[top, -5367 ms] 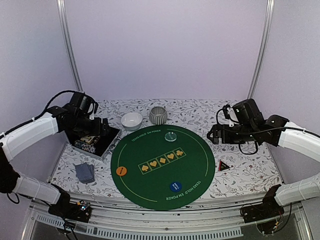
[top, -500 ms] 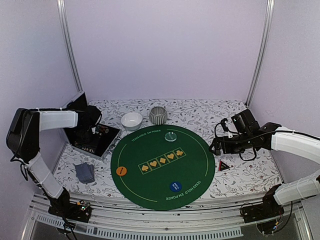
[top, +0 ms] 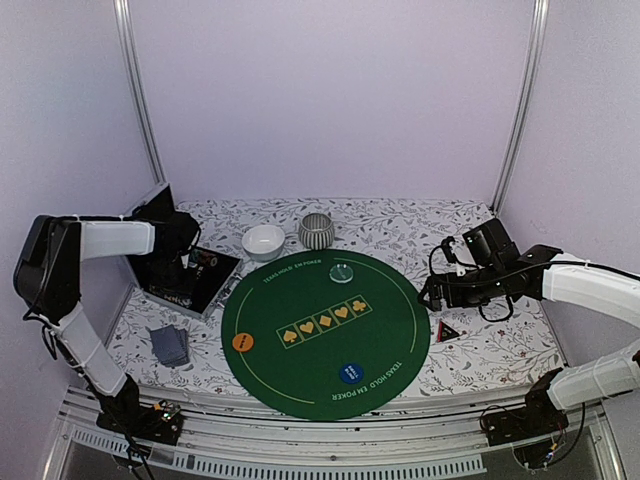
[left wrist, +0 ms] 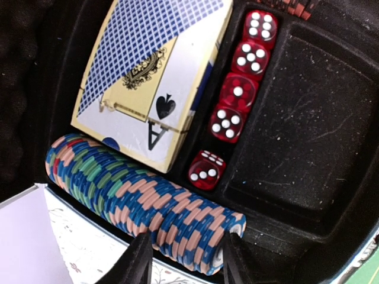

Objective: Distribute texas hold em gaming equipment
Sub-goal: Pick up the pile of poker chips from the chip case.

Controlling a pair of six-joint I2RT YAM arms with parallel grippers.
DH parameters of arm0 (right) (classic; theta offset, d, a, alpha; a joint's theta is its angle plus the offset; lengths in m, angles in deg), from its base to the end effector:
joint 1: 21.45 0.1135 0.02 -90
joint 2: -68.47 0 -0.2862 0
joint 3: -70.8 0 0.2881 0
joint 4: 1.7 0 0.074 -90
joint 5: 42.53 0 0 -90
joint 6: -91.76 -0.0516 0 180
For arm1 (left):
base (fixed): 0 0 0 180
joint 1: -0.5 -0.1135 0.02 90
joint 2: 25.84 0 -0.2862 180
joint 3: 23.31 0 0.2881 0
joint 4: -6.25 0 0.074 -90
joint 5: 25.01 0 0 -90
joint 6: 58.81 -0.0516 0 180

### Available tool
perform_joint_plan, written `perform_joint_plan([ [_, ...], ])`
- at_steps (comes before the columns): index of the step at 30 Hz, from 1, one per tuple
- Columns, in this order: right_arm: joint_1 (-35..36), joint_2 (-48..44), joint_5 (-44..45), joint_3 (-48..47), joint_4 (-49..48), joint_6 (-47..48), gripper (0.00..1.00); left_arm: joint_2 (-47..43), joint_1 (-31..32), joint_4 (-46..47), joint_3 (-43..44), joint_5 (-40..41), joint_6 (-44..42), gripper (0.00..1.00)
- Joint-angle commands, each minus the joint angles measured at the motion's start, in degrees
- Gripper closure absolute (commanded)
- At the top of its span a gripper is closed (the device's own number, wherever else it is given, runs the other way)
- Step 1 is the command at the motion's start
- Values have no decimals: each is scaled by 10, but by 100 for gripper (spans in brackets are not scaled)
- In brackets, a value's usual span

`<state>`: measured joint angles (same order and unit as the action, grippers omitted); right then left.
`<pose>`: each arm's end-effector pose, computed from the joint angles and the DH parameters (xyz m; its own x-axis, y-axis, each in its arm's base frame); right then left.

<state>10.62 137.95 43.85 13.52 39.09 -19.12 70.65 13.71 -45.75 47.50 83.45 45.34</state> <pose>0.2328 0.1497 0.2204 -0.8326 -0.1019 -0.5445 -0.2840 0.9224 0.2617 0.3330 -0.0614 0.1529 -0.9592 -0.0130 -0.2825 -0.0861 0.9650 0.2478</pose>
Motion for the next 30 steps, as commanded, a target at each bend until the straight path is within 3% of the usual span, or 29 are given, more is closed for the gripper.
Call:
perform_joint_plan([
  [1,-5,-6,-2,0,3,7,1,-7,0,12,-8,-51,-7,58],
  [30,-5,6,-10,-9,4,7,1,-38,19,28,-19,-55,-21,59],
])
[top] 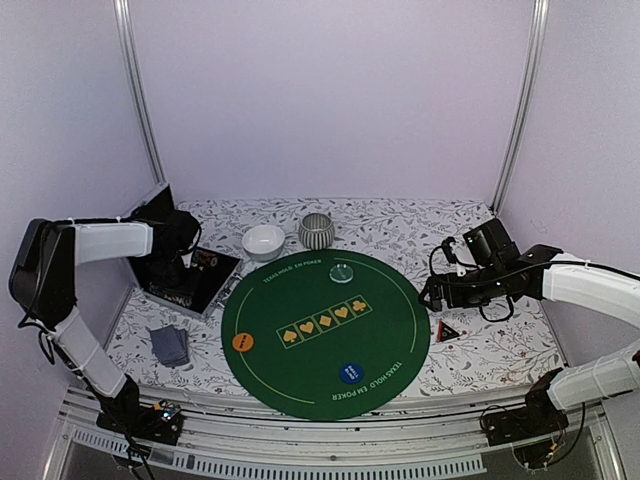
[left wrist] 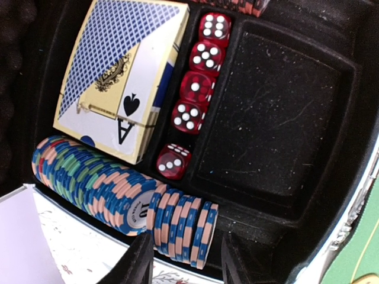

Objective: Distribute texas hold em gaming equipment
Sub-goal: Pick up the pile of poker chips from the chip case.

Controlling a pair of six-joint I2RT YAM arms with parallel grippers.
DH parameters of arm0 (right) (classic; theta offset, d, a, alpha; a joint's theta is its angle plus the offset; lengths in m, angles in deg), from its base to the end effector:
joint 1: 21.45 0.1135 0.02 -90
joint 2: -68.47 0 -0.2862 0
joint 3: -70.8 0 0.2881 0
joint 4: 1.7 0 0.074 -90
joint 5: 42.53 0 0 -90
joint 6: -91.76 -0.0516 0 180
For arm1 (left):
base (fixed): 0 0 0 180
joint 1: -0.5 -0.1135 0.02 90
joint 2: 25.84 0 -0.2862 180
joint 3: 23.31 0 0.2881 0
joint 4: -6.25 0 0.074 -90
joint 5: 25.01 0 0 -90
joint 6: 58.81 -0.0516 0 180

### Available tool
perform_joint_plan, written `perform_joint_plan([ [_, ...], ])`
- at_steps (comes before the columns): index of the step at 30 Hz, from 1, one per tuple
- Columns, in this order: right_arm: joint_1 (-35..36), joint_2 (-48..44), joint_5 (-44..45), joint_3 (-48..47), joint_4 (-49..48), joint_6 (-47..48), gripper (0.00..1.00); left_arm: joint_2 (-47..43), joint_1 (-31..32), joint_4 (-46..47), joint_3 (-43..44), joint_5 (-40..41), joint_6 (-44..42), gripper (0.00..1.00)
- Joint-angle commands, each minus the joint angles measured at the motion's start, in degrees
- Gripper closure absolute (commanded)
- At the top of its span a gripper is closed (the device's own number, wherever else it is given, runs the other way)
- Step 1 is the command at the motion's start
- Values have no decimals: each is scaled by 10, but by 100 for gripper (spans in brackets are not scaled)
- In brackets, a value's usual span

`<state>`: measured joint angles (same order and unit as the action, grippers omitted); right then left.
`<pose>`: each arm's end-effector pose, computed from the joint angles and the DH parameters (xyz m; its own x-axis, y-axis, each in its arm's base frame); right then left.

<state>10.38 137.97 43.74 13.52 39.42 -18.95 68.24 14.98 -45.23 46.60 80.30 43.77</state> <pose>0.2330 0.1486 0.2199 -0.8353 -0.1032 -0.5400 -0.2821 0.9235 0.2600 0.3267 -0.0703 0.1611 -0.9542 0.0295 -0.2976 -0.0308 0.9802 0.1957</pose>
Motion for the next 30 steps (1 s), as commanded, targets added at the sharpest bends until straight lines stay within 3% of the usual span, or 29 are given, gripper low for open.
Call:
perform_joint_plan([
  [1,-3,6,-9,-10,1,6,1,-16,7,23,-10,-23,-5,59],
  [30,-2,15,-20,-12,2,12,1,2,14,17,-8,25,-6,47],
])
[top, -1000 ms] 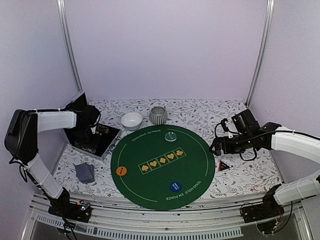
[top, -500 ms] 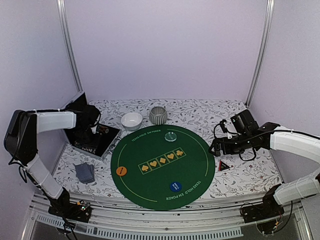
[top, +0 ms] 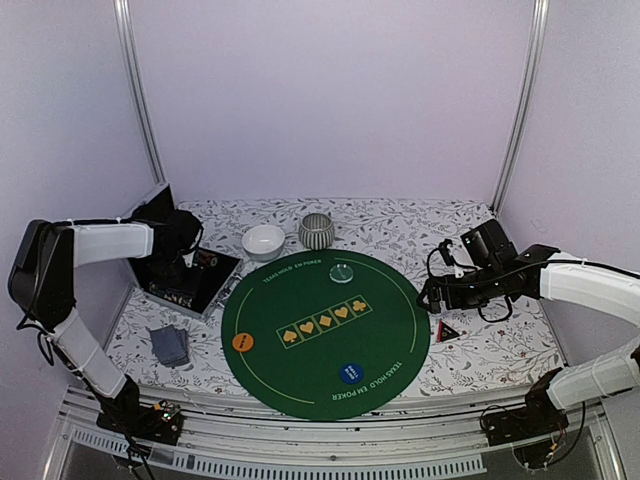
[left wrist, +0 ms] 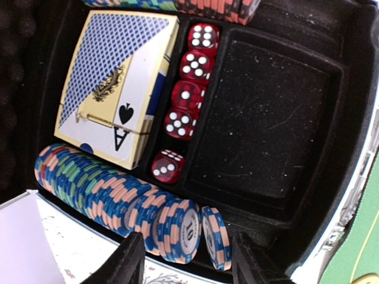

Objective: Distribute texas hold em gaming equipment
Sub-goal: Pick up the pile of poker chips from the chip case.

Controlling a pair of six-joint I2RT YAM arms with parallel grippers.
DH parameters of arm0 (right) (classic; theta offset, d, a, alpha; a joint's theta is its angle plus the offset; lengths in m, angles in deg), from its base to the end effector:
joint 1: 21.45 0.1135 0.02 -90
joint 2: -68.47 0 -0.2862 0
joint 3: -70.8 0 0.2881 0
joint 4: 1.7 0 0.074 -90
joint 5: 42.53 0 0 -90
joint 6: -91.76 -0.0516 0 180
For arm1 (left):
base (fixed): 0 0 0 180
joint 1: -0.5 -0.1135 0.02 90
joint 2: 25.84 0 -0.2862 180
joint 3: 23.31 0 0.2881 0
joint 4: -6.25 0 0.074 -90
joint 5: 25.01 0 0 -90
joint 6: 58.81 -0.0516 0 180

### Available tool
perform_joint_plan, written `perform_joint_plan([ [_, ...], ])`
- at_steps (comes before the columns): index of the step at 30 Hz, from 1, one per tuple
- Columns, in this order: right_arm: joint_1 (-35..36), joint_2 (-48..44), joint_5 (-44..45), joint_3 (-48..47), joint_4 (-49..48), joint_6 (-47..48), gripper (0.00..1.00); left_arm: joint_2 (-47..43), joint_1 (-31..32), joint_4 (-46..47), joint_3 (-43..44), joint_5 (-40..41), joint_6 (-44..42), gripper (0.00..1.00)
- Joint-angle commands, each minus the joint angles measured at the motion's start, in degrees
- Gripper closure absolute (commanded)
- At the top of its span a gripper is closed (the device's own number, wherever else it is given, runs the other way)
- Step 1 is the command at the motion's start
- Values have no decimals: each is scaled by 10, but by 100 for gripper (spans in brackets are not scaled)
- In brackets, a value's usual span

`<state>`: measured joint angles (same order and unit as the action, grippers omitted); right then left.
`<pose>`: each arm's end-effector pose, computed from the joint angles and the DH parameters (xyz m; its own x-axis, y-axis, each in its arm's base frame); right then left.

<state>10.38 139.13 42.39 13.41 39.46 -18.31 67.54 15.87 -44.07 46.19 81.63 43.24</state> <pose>0.2343 0.1508 0.2154 -0.8444 -0.1218 -0.5217 -0.2974 0.9166 0.2673 0.3259 -0.0743 0.1638 -0.9447 0.0522 -0.3238 -0.0189 0.9770 0.2126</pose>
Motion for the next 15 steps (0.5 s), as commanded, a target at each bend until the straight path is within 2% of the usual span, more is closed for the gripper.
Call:
perform_joint_plan([
  [1,-2,4,-6,-11,3,5,1,12,3,3,-4,11,0,47],
  [15,-3,8,-10,-12,3,6,1,16,-10,-3,0,21,6,44],
])
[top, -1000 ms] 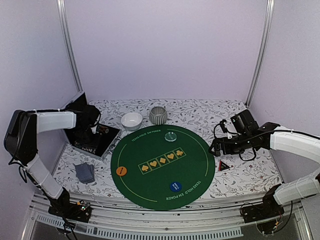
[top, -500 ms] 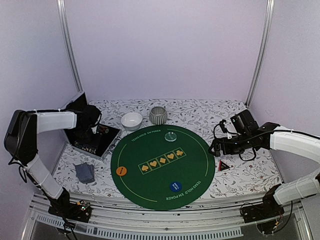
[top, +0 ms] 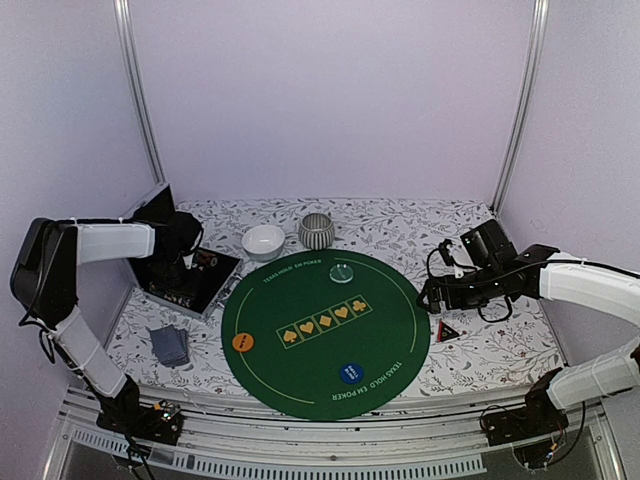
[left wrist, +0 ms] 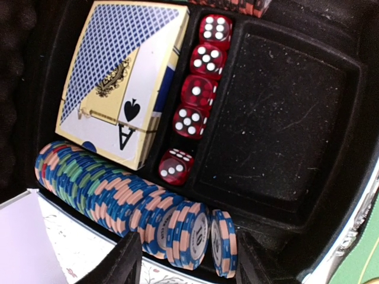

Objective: Distribute texas hold em gaming equipment
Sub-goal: Pick up the pile of poker chips from the chip case.

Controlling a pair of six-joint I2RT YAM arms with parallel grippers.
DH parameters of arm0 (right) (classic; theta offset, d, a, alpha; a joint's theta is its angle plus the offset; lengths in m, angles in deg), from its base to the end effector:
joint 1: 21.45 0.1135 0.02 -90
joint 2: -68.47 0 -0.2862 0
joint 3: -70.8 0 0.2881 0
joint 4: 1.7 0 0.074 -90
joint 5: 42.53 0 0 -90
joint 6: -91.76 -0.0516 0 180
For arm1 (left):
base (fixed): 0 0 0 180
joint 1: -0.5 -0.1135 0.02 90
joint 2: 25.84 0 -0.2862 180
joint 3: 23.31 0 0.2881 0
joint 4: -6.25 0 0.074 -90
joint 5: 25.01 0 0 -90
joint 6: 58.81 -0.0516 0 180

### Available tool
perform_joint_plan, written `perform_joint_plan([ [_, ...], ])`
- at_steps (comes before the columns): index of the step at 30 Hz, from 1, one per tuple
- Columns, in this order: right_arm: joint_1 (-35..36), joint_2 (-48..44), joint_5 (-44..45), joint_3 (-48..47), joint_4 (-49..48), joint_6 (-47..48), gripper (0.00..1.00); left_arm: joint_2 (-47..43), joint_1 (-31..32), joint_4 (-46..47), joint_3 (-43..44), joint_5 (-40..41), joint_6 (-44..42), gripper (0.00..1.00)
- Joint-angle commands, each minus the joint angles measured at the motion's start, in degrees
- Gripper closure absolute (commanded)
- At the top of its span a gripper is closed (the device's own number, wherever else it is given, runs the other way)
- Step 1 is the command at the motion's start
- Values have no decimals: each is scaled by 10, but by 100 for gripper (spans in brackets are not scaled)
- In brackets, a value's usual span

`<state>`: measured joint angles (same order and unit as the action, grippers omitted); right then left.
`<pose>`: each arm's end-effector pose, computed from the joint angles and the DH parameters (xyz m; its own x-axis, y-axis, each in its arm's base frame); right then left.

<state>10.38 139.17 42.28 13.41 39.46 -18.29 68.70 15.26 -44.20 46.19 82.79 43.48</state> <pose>0.2343 0.1509 0.2152 -0.8449 -0.1226 -0.5207 -0.2983 0.9160 0.2684 0.3275 -0.0700 0.1577 -0.9506 0.0409 -0.3078 -0.0346 0.9712 0.2358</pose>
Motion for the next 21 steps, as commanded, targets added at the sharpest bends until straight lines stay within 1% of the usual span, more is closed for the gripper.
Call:
perform_joint_plan([
  [1,-2,8,-9,-12,2,6,1,3,-4,-1,-1,10,4,44],
  [5,-3,8,-10,-14,3,6,1,3,-7,4,-3,-14,-1,45],
  [9,-3,7,-9,-13,3,7,1,18,-10,-1,-3,-18,1,47],
  [12,-3,7,-10,-11,3,7,1,23,-11,-7,-1,-5,7,47],
  [18,-2,9,-11,-9,3,8,1,5,-10,-1,-2,8,5,46],
  [21,-2,11,-12,-10,3,7,1,1,-10,0,-3,19,4,44],
])
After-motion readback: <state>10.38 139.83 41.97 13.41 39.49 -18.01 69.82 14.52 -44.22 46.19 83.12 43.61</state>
